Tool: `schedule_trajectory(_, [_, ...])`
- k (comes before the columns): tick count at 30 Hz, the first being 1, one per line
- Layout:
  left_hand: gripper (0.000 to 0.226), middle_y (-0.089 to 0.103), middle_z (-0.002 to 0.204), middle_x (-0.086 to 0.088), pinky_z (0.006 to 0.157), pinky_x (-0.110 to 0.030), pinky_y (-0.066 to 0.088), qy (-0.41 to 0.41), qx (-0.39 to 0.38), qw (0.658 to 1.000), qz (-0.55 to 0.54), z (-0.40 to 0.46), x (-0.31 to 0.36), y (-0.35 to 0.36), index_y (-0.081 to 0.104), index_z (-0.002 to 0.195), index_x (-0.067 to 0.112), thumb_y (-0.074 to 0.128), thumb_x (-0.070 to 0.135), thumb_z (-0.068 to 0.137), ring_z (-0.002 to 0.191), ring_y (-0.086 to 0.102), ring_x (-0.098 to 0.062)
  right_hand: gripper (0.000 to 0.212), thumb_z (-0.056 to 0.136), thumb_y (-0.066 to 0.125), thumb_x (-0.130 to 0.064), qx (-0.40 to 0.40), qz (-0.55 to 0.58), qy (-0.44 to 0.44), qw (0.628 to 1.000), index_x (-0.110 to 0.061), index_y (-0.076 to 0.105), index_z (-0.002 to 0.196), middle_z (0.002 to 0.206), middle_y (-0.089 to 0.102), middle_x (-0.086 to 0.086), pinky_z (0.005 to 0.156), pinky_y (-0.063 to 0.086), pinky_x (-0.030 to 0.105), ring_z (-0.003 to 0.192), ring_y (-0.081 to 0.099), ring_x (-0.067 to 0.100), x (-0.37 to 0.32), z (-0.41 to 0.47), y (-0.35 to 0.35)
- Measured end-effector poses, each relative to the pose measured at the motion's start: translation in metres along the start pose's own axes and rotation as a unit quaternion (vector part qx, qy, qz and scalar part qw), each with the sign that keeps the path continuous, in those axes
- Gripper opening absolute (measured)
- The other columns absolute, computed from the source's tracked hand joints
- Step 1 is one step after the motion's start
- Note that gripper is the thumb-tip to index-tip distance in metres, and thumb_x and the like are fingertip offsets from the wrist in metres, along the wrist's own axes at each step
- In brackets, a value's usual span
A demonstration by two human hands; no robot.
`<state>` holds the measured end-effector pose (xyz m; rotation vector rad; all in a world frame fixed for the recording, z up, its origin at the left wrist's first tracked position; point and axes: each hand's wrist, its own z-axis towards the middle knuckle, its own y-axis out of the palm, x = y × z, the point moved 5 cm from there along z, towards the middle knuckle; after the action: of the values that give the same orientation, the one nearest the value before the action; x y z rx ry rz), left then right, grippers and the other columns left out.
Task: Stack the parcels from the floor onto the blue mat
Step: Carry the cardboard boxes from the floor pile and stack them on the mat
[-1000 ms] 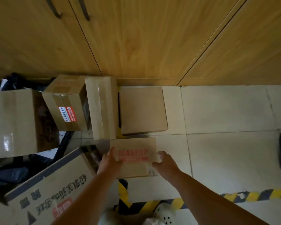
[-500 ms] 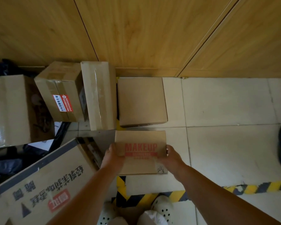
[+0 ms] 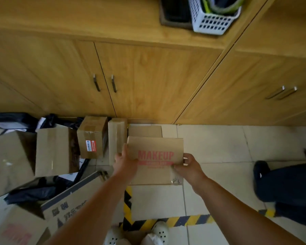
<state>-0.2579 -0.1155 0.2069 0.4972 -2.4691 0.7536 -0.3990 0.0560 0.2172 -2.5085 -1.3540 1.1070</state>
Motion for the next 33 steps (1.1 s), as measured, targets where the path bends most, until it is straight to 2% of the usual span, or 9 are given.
schedule_trajectory(3, [0.076,0.028,0.137,-0.01,0.101,-0.047,0.04,0.024,0.021,0.999,-0.001,-0.047,0.045,-0.045,0.005,0.149,0.036,0.052,0.022,0.092,0.124,0.035,-0.035,0.057,0.089,0.063,-0.018,-0.022,0.032,-0.029,0.999,-0.02,0.035,0.138,0.106,0.061,0.005,0.079,0.051,0.035,0.095,0.061,0.022,-0.058,-0.052,-0.022])
schedule_trajectory(6, [0.074,0.031,0.133,-0.012,0.103,-0.049,0.038,0.056,0.049,0.997,-0.016,-0.09,0.082,-0.09,0.015,0.148,0.033,0.058,0.023,0.087,0.125,0.034,-0.036,0.056,0.093,0.055,-0.037,-0.035,0.064,-0.04,0.996,-0.028,0.031,0.143,0.12,0.06,0.002,0.081,0.05,0.037,0.105,0.059,0.022,-0.105,-0.1,-0.039])
schedule_trajectory(10, [0.062,0.034,0.129,-0.008,0.095,-0.043,0.041,0.084,0.059,0.99,-0.095,-0.149,0.12,-0.142,0.03,0.142,0.027,0.058,0.02,0.087,0.119,0.039,-0.03,0.037,0.095,0.041,-0.05,-0.037,0.078,-0.039,0.995,-0.028,0.045,0.124,0.117,0.057,-0.003,0.098,0.045,0.051,0.113,0.054,0.024,-0.154,-0.164,-0.059])
schedule_trajectory(12, [0.044,0.044,0.129,-0.009,0.085,-0.04,0.046,0.093,0.054,0.978,-0.176,-0.176,0.132,-0.164,0.041,0.131,0.023,0.057,0.027,0.091,0.11,0.049,-0.026,0.034,0.096,0.035,-0.053,-0.04,0.114,-0.028,0.992,-0.027,0.048,0.114,0.107,0.056,-0.002,0.096,0.047,0.052,0.107,0.056,0.024,-0.174,-0.194,-0.065])
schedule_trajectory(15, [0.031,0.051,0.105,-0.005,0.07,-0.033,0.04,0.11,0.065,0.964,-0.233,-0.213,0.143,-0.194,0.042,0.116,0.018,0.051,0.038,0.094,0.085,0.051,-0.017,0.042,0.096,0.031,-0.057,-0.055,0.158,-0.027,0.986,-0.024,0.056,0.103,0.106,0.059,0.001,0.091,0.049,0.052,0.102,0.058,0.023,-0.194,-0.231,-0.07])
schedule_trajectory(19, [0.041,0.049,0.114,-0.004,0.065,-0.03,0.042,0.138,0.069,0.949,-0.273,-0.243,0.149,-0.221,0.038,0.132,0.011,0.053,0.012,0.093,0.094,0.05,-0.018,0.036,0.097,0.034,-0.053,-0.043,0.151,-0.058,0.986,-0.026,0.056,0.105,0.108,0.061,-0.001,0.093,0.048,0.05,0.105,0.057,0.022,-0.208,-0.263,-0.076])
schedule_trajectory(24, [0.077,0.055,0.108,0.001,0.07,-0.028,0.048,0.177,0.036,0.965,-0.188,-0.268,0.154,-0.24,0.023,0.148,0.02,0.052,-0.011,0.084,0.096,0.055,-0.016,0.045,0.095,0.038,-0.053,-0.018,0.175,-0.074,0.982,-0.018,0.056,0.117,0.11,0.065,0.006,0.076,0.054,0.04,0.1,0.062,0.021,-0.217,-0.285,-0.082])
schedule_trajectory(27, [0.096,0.043,0.125,-0.001,0.086,-0.039,0.054,0.2,0.039,0.969,-0.14,-0.282,0.154,-0.246,0.013,0.15,0.034,0.058,-0.013,0.08,0.106,0.053,-0.019,0.052,0.095,0.034,-0.058,-0.029,0.217,-0.066,0.973,-0.016,0.054,0.119,0.108,0.066,0.012,0.081,0.054,0.045,0.1,0.061,0.027,-0.219,-0.293,-0.082])
schedule_trajectory(33, [0.078,0.039,0.119,0.002,0.092,-0.036,0.049,0.238,0.023,0.964,-0.117,-0.316,0.156,-0.245,0.031,0.144,0.03,0.056,-0.01,0.082,0.104,0.045,-0.012,0.049,0.092,0.038,-0.061,-0.066,0.221,-0.073,0.97,-0.02,0.061,0.107,0.102,0.067,0.014,0.088,0.051,0.049,0.098,0.061,0.03,-0.222,-0.314,-0.088])
